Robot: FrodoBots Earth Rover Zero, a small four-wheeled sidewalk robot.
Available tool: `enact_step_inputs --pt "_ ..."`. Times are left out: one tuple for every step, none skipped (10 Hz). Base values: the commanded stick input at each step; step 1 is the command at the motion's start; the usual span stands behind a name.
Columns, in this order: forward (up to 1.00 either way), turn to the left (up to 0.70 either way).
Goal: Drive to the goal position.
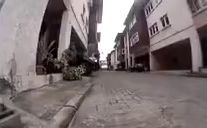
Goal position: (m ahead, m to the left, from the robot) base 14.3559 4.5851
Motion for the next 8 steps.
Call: enact_step_inputs --pt "0.70 -0.26" --pt "0.70 -0.05" --pt "0.70 0.00" --pt "0.70 0.00" --pt "0.70 0.00" --pt "0.70 0.00" --pt "0.70 0.00" --pt "0.70 0.00"
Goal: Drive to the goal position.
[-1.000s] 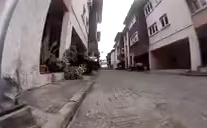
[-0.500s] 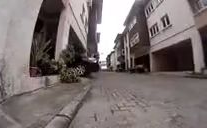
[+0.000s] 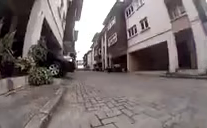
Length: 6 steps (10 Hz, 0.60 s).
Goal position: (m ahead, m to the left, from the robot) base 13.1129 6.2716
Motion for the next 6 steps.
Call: enact_step_inputs --pt "0.70 0.00" --pt "0.70 0.00" --pt "0.70 0.00" --pt "0.70 0.00" --pt "0.70 0.00" --pt "0.70 0.00"
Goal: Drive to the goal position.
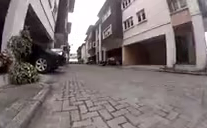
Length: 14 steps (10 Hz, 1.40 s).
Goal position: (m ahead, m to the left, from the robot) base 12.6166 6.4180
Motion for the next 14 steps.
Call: enact_step_inputs --pt "0.70 0.00" --pt "0.70 0.00" --pt "0.70 0.00" --pt "0.70 0.00" --pt "0.70 0.00" --pt "0.70 0.00" --pt "0.70 0.00" --pt "0.70 0.00" --pt "0.70 0.00" --pt "0.70 0.00" --pt "0.70 0.26" --pt "0.70 0.35" --pt "0.70 0.31" --pt "0.70 0.06"
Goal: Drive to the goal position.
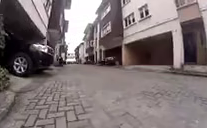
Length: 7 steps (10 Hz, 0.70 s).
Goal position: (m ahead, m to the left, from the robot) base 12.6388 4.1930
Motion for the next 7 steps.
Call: enact_step_inputs --pt "0.70 0.00" --pt "0.70 0.00" --pt "0.70 0.00" --pt "0.70 0.00" --pt "0.70 0.00" --pt "0.70 0.00" --pt "0.70 0.00"
